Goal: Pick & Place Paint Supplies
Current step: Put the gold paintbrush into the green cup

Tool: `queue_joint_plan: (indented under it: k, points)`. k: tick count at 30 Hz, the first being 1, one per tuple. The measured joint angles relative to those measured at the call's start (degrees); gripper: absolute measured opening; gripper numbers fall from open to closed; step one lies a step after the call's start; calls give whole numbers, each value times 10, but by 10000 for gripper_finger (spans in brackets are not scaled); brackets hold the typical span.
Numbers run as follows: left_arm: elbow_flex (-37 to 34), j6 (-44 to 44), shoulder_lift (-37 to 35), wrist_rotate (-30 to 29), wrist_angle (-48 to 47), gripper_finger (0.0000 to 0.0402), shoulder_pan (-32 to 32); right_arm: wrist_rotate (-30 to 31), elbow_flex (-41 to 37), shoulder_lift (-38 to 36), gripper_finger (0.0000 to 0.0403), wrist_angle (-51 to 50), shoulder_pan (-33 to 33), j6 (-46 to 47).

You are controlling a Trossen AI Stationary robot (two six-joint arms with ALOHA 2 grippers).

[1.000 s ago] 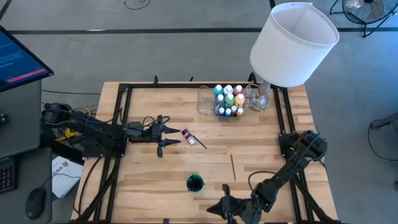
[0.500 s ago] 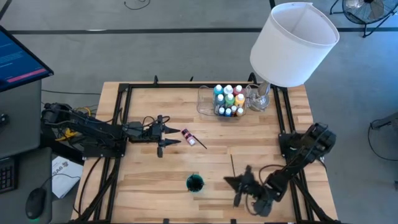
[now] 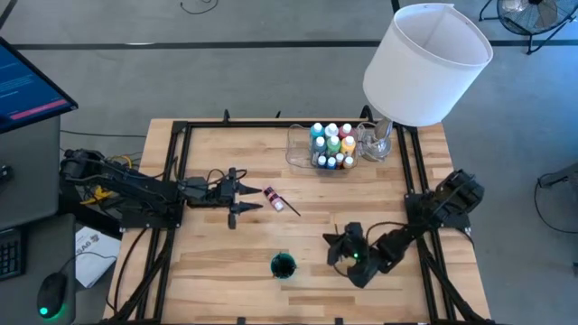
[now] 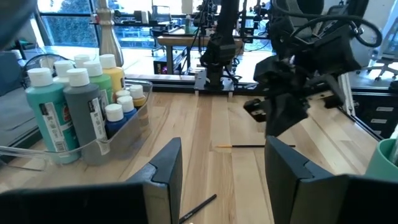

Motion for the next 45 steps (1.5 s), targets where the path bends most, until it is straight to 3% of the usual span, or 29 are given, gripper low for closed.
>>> queue_joint_plan:
  k: [5, 8, 11, 19, 23, 26, 32, 39, 45]
  points:
    - [0, 1, 0, 0, 0, 121, -1, -25, 57, 0, 0, -218, -22, 112]
    - [0, 1, 0, 0, -1, 121, -1, -67, 106, 0, 0, -403, -28, 219]
    - [0, 2, 0, 0, -1, 121, -1, -112, 146, 0, 0, -508, -30, 264]
    - [0, 1, 0, 0, -2, 121, 0, -113, 190, 0, 0, -521, -52, 218]
    - [0, 0, 0, 0, -5, 121, 0, -105, 193, 41, 0, -485, -57, 229]
    - [0, 0, 0, 0, -9, 121, 0, -105, 233, 91, 0, -530, -56, 268]
    - [0, 5, 0, 0, -11, 121, 0, -166, 339, 158, 0, -755, -48, 349]
    - [0, 17, 0, 0, -8, 121, 1, -178, 378, 170, 2, -767, -53, 297]
    - [0, 14, 0, 0, -9, 121, 1, -142, 375, 170, 34, -770, -53, 339]
